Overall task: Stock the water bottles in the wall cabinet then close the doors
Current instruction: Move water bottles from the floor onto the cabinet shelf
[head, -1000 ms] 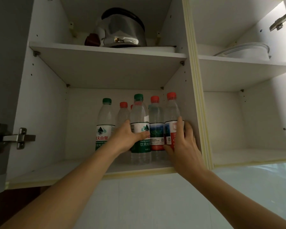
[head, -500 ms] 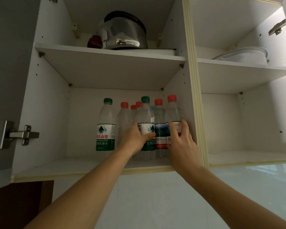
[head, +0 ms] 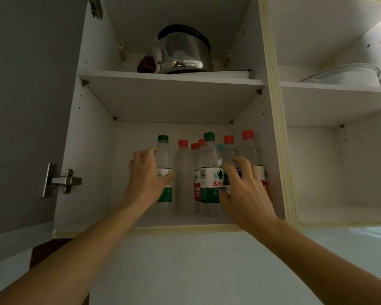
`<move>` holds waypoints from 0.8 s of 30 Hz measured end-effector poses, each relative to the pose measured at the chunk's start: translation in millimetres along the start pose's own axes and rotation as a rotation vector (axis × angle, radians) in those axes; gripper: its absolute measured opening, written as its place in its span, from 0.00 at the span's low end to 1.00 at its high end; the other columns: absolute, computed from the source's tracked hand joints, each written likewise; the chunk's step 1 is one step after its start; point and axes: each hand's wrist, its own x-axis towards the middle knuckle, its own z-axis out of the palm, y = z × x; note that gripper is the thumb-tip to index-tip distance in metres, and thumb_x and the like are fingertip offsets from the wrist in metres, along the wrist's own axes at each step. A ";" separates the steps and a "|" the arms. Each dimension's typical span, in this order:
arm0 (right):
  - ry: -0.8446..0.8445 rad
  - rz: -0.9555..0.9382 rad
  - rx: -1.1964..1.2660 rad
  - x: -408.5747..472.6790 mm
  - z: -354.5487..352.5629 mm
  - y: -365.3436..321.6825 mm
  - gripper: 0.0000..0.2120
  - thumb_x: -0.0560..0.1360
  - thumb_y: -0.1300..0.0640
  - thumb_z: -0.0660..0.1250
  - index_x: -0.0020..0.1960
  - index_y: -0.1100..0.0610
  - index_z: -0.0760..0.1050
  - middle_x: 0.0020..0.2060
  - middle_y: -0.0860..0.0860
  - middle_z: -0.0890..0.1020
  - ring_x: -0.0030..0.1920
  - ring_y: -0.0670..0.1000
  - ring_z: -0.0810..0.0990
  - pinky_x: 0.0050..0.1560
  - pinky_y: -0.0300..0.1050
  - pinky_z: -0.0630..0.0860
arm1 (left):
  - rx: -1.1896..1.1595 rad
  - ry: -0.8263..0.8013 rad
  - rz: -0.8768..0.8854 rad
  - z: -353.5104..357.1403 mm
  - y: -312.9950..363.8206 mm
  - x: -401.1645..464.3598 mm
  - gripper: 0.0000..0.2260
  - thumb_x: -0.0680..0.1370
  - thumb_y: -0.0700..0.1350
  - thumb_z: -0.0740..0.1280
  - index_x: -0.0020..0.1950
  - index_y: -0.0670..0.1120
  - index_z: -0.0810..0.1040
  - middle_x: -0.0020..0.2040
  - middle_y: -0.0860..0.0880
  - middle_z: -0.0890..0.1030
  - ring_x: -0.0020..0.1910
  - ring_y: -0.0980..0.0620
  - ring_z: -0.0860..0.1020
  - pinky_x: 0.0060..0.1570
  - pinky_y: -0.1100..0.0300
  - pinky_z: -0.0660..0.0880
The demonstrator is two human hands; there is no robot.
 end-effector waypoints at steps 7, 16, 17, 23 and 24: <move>-0.172 0.276 0.301 15.3 27.5 -30.0 0.44 0.76 0.44 0.72 0.80 0.50 0.47 0.72 0.57 0.65 0.66 0.61 0.74 0.60 0.60 0.79 | -0.242 -0.310 -0.184 19.1 -36.7 -9.8 0.42 0.68 0.46 0.81 0.73 0.50 0.58 0.61 0.47 0.78 0.54 0.51 0.81 0.47 0.61 0.77; -0.187 0.367 0.270 26.4 42.2 -30.5 0.48 0.73 0.43 0.76 0.78 0.48 0.45 0.64 0.56 0.77 0.58 0.60 0.81 0.52 0.60 0.81 | -0.152 -0.413 -0.170 11.6 -48.1 1.6 0.62 0.71 0.43 0.80 0.79 0.53 0.28 0.68 0.46 0.78 0.57 0.49 0.80 0.58 0.55 0.76; -0.201 0.378 0.301 27.8 42.5 -31.3 0.46 0.72 0.44 0.76 0.76 0.49 0.49 0.62 0.55 0.79 0.57 0.59 0.82 0.53 0.61 0.81 | -0.144 -0.421 -0.187 9.9 -52.2 4.0 0.63 0.70 0.43 0.80 0.79 0.52 0.27 0.69 0.46 0.77 0.58 0.49 0.79 0.60 0.54 0.76; -0.303 0.334 0.553 39.5 44.3 -49.3 0.36 0.67 0.47 0.81 0.66 0.51 0.64 0.57 0.51 0.80 0.55 0.55 0.82 0.53 0.58 0.83 | -0.169 -0.371 -0.335 -2.7 -79.7 15.1 0.63 0.70 0.36 0.79 0.79 0.56 0.29 0.71 0.39 0.71 0.63 0.40 0.77 0.63 0.40 0.76; -0.316 0.312 0.581 41.5 46.8 -54.6 0.35 0.67 0.47 0.81 0.64 0.50 0.64 0.56 0.49 0.80 0.54 0.54 0.82 0.53 0.55 0.84 | -0.162 -0.351 -0.345 -5.7 -83.6 14.4 0.63 0.70 0.35 0.79 0.79 0.56 0.29 0.71 0.38 0.70 0.64 0.38 0.76 0.63 0.39 0.76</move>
